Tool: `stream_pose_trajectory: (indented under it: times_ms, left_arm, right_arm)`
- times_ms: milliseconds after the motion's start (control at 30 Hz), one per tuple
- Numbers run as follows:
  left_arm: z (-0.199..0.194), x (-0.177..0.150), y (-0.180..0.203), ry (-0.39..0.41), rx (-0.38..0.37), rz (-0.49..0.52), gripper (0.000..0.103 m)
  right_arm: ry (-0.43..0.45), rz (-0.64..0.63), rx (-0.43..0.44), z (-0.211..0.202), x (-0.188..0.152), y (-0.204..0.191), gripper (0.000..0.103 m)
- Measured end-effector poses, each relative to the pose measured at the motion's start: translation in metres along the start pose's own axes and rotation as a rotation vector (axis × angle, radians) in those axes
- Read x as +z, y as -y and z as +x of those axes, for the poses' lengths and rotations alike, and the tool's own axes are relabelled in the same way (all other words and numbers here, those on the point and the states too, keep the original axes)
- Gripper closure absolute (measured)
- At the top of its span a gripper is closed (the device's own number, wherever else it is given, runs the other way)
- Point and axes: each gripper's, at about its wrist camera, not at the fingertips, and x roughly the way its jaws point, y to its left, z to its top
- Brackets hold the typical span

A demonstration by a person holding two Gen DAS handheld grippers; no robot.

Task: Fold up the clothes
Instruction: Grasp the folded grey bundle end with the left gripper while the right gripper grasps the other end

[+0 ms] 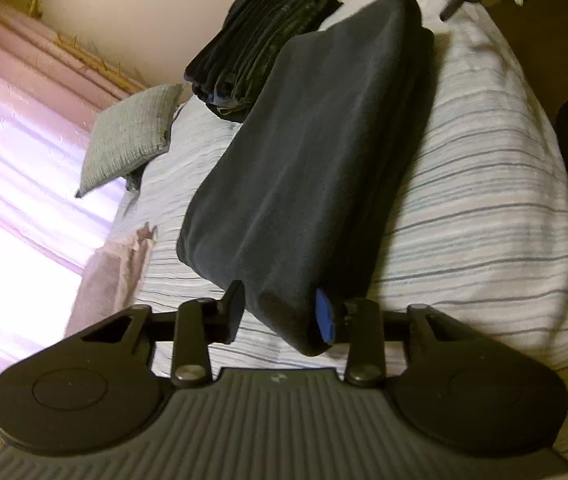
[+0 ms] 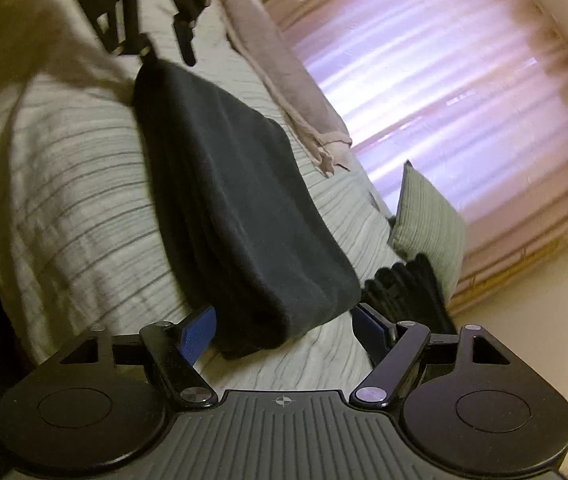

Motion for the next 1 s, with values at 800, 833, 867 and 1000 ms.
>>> stream_pose_trajectory:
  times_ms: [800,833,867,1000]
  left_arm:
    - [-0.013,-0.03,-0.044,0.101,-0.105,-0.227,0.092]
    - [-0.012,-0.031,-0.045,0.1,-0.11,-0.229,0.092]
    - [-0.01,-0.031,-0.046,0.096,-0.115,-0.231,0.092]
    - [-0.005,-0.035,-0.055,0.093,-0.151,-0.285,0.092]
  right_arm:
    - [0.191,0.08,0.148,0.046,0.11,-0.019,0.096]
    - [0.194,0.082,0.145,0.045,0.11,-0.019,0.096]
    - [0.196,0.084,0.142,0.043,0.111,-0.019,0.095]
    - [0.206,0.078,0.149,0.037,0.116,-0.024,0.095]
